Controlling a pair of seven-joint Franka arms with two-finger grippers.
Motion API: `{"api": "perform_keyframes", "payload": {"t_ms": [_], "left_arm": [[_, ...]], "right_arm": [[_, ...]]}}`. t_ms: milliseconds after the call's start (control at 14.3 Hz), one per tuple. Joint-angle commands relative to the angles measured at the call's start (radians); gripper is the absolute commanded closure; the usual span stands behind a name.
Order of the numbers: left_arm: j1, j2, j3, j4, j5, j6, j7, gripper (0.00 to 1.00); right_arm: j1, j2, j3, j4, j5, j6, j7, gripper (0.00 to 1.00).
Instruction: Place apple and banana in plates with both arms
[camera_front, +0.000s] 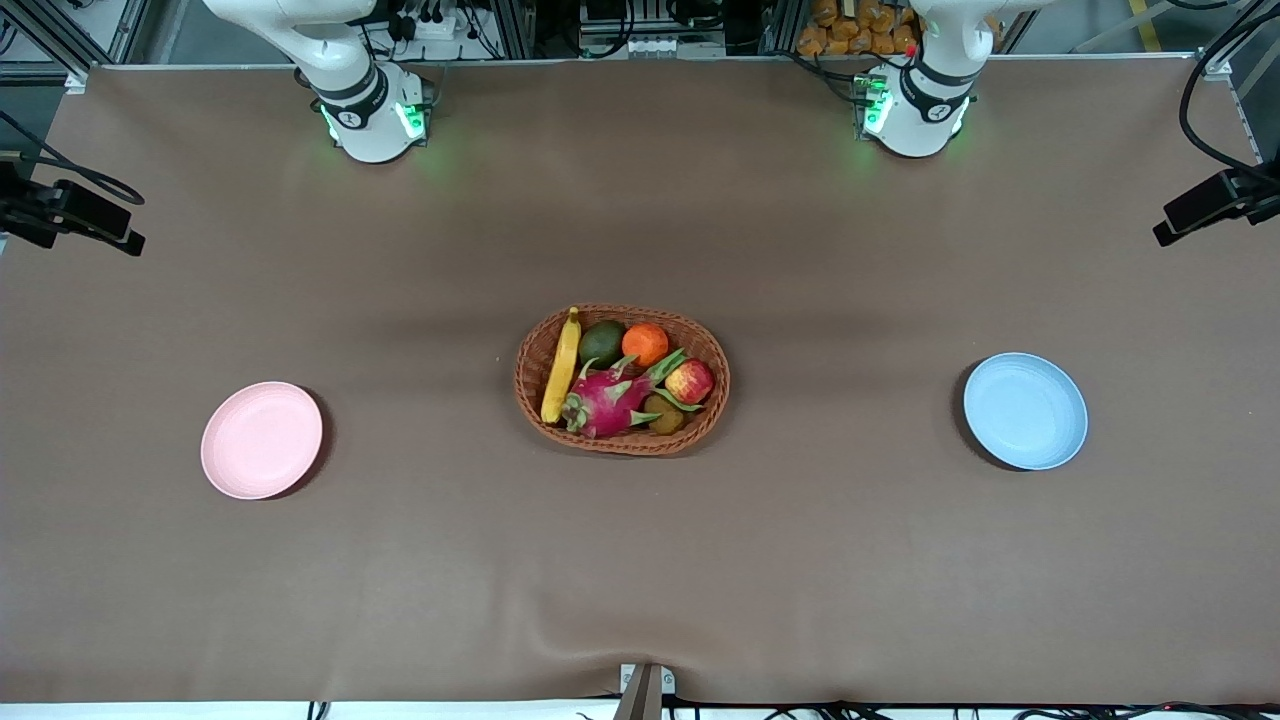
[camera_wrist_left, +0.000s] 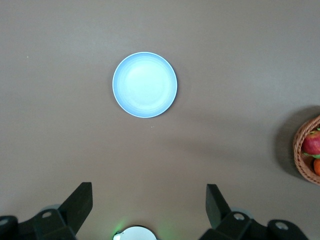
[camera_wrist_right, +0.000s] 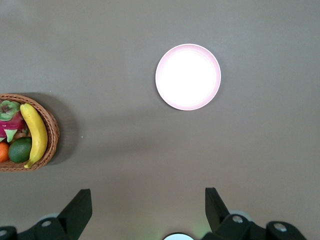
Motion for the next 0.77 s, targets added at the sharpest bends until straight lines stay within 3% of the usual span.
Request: {"api": "perform_keyframes", "payload": {"t_ms": [0,700], "left_arm": [[0.000,-0.010,-0.026,0.007,0.024,-0.023,0.023,0.00],[-0.015,0.001,-0.034,-0.005,0.017,-0.023,0.026,0.00]], "right_arm": [[-0.003,-0.002,0.002,0.010,-0.001,-0.014,0.009,0.00],[-0.005,-0.002,0.000,0.011,-0.003,-0.015,0.009,0.00]]}}
